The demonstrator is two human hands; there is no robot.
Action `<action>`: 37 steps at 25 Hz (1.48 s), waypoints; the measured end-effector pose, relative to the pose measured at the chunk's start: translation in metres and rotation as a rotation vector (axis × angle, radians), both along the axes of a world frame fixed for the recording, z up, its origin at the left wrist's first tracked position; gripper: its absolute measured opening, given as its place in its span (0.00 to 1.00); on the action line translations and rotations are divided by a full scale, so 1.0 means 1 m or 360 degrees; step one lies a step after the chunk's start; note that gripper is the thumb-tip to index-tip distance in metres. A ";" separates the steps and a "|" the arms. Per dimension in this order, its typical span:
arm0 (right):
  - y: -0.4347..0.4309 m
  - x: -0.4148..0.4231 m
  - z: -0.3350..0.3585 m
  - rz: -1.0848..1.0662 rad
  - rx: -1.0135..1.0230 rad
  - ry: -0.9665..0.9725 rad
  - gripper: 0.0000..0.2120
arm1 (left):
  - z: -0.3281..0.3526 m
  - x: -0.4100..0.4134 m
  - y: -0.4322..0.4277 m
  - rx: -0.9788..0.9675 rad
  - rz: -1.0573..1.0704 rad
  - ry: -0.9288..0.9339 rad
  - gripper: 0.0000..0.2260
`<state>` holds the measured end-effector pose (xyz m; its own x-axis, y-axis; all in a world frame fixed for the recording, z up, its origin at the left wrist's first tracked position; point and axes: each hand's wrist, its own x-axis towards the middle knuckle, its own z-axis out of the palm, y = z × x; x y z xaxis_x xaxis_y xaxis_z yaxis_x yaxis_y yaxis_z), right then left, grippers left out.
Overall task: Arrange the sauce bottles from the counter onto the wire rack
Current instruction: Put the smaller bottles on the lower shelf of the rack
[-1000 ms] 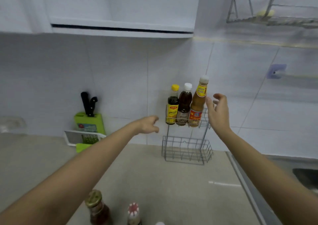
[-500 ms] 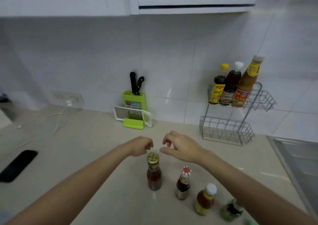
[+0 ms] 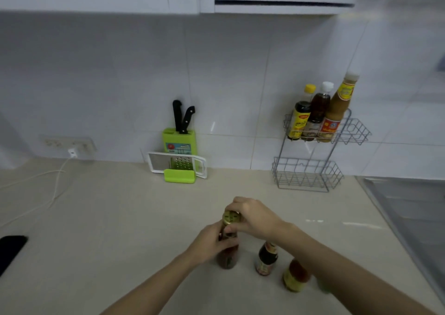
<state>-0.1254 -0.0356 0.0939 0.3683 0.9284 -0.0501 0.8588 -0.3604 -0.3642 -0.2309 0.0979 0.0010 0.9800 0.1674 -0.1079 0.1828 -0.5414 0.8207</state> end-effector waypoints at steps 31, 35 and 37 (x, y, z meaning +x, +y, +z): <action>-0.078 0.163 0.155 0.0160 0.0156 -0.0114 0.17 | 0.137 0.155 -0.075 -0.0614 -0.0307 -0.0451 0.16; -0.101 0.189 0.193 0.0404 -0.0089 -0.0207 0.20 | 0.153 0.167 -0.093 -0.0693 -0.0344 -0.0433 0.13; -0.109 0.198 0.206 0.0480 -0.0162 -0.0305 0.20 | 0.158 0.173 -0.099 -0.0716 -0.0369 -0.0421 0.10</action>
<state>0.0723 -0.1450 0.2996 0.0904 0.9904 -0.1048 0.9810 -0.1066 -0.1620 -0.0582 -0.0013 0.1592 0.9890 -0.0607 0.1352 -0.1421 -0.1292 0.9814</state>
